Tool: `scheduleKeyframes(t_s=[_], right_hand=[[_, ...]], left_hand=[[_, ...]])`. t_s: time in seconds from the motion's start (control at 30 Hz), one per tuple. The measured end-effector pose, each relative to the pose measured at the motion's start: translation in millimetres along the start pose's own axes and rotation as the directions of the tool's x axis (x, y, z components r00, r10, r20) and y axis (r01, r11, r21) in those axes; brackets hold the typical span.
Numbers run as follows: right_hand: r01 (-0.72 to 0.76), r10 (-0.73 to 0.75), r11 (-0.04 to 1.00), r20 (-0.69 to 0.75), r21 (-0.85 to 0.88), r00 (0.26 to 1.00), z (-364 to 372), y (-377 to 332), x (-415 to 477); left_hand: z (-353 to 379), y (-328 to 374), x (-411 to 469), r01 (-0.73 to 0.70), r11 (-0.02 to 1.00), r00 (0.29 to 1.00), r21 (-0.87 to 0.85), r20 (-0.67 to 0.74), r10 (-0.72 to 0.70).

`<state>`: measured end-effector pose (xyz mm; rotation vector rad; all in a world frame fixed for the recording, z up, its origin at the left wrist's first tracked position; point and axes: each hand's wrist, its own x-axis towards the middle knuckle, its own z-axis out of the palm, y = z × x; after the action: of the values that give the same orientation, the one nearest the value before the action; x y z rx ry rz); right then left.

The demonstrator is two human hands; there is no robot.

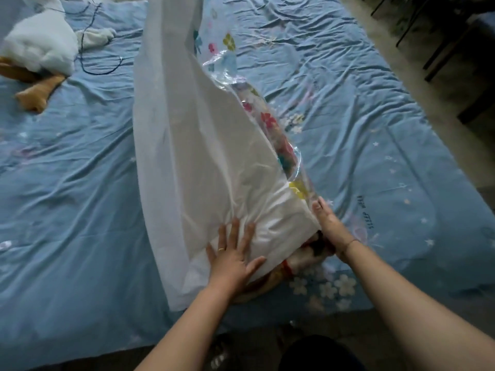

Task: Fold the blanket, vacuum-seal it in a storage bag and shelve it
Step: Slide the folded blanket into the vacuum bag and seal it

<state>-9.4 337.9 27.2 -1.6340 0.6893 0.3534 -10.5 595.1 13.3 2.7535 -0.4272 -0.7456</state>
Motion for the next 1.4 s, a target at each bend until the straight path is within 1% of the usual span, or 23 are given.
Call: scheduleKeyframes(t_s=[0.07, 0.13, 0.2, 0.27, 0.33, 0.4, 0.47, 0.53, 0.6, 0.63, 0.67, 0.73, 0.77, 0.8, 0.83, 0.9, 0.93, 1.03, 1.13, 1.2, 1.27, 1.33, 1.4], right_hand=[[0.062, -0.062, 0.998, 0.03, 0.008, 0.998, 29.1, 4.5, -14.8], [0.128, -0.127, 0.991, 0.04, -0.022, 0.991, 62.0, -0.3, -41.0], [0.199, -0.197, 0.98, 0.088, -0.007, 0.976, 103.5, -12.6, -74.7], [0.25, -0.241, 0.968, 0.184, -0.03, 0.953, 150.4, -22.8, -106.3], [0.331, -0.294, 0.939, 0.286, -0.089, 0.912, 201.0, -21.7, -126.5], [0.368, -0.283, 0.917, 0.402, -0.152, 0.871, 252.8, -15.2, -138.3], [0.414, -0.253, 0.882, 0.516, -0.224, 0.818, 301.2, -9.2, -149.8], [0.464, -0.209, 0.842, 0.628, -0.274, 0.75, 338.6, -2.6, -159.6], [0.504, -0.169, 0.808, 0.699, -0.305, 0.695, 358.1, -0.8, -168.0], [0.528, -0.197, 0.797, 0.7, -0.293, 0.686, 359.5, -2.1, -173.1], [0.564, -0.29, 0.784, 0.651, -0.26, 0.702, 355.5, -5.0, -177.7], [0.684, -0.597, 0.693, 0.349, -0.229, 0.722, 332.2, -8.5, -179.2], [0.733, -0.723, 0.616, 0.162, -0.288, 0.672, 316.7, -8.1, -174.1], [0.713, -0.773, 0.579, 0.014, -0.397, 0.635, 299.8, -5.7, -164.7], [0.612, -0.732, 0.626, -0.092, -0.483, 0.675, 284.6, -4.0, -156.4], [0.366, -0.486, 0.793, -0.143, -0.488, 0.862, 270.3, 5.8, -140.2], [0.312, -0.398, 0.826, -0.094, -0.47, 0.913, 270.9, 13.1, -133.5], [0.379, -0.43, 0.745, 0.039, -0.549, 0.902, 297.6, 28.3, -125.3], [0.383, -0.37, 0.662, 0.163, -0.645, 0.914, 346.7, 21.5, -132.9], [0.507, -0.341, 0.556, 0.375, -0.659, 0.862, 384.6, 20.9, -134.1], [0.637, -0.296, 0.449, 0.569, -0.627, 0.768, 417.6, 16.5, -132.7], [0.722, -0.28, 0.395, 0.674, -0.568, 0.684, 433.3, 11.3, -136.6], [0.781, -0.374, 0.417, 0.695, -0.465, 0.614, 421.4, 11.7, -149.7]], left_hand=[[-3.8, -28.0, -13.1, 0.02, 0.999, 1.0, -0.05, 0.007, -0.02], [-13.2, -53.3, -32.4, 0.054, 0.964, 0.998, -0.262, -0.008, -0.058], [-31.0, -74.9, -58.7, 0.074, 0.801, 0.986, -0.594, -0.074, -0.147], [-43.3, -102.1, -86.3, 0.084, 0.618, 0.958, -0.782, -0.107, -0.266], [-50.7, -134.4, -113.2, 0.06, 0.507, 0.905, -0.86, -0.167, -0.391], [-55.2, -167.1, -141.0, 0.036, 0.411, 0.844, -0.911, -0.192, -0.5], [-56.2, -196.0, -167.4, 0.034, 0.373, 0.778, -0.927, -0.21, -0.592], [-52.9, -216.2, -189.0, 0.066, 0.409, 0.708, -0.91, -0.246, -0.662], [-45.6, -230.6, -204.7, 0.08, 0.494, 0.645, -0.866, -0.333, -0.688], [-40.5, -238.0, -210.4, 0.111, 0.565, 0.604, -0.818, -0.396, -0.692], [-33.7, -245.4, -213.5, 0.167, 0.65, 0.573, -0.742, -0.463, -0.676], [-27.0, -248.6, -215.1, 0.264, 0.807, 0.525, -0.528, -0.623, -0.579], [-28.1, -244.4, -214.2, 0.272, 0.867, 0.532, -0.419, -0.685, -0.498], [-30.4, -235.7, -212.1, 0.248, 0.909, 0.545, -0.336, -0.727, -0.417], [-30.3, -229.9, -207.3, 0.213, 0.934, 0.574, -0.286, -0.737, -0.356], [-34.2, -217.3, -194.6, 0.172, 0.962, 0.658, -0.21, -0.703, -0.271], [-35.6, -212.2, -187.9, 0.168, 0.97, 0.7, -0.177, -0.672, -0.243], [-40.1, -205.3, -169.4, 0.168, 0.976, 0.794, -0.141, -0.567, -0.219], [-52.1, -215.8, -160.5, 0.192, 0.96, 0.79, -0.203, -0.548, -0.274], [-62.0, -229.3, -160.4, 0.229, 0.943, 0.761, -0.24, -0.561, -0.327], [-71.1, -243.3, -162.2, 0.254, 0.936, 0.754, -0.245, -0.556, -0.351], [-76.6, -256.3, -164.0, 0.267, 0.932, 0.784, -0.244, -0.507, -0.357], [-76.8, -267.0, -164.4, 0.269, 0.931, 0.821, -0.245, -0.446, -0.355]])
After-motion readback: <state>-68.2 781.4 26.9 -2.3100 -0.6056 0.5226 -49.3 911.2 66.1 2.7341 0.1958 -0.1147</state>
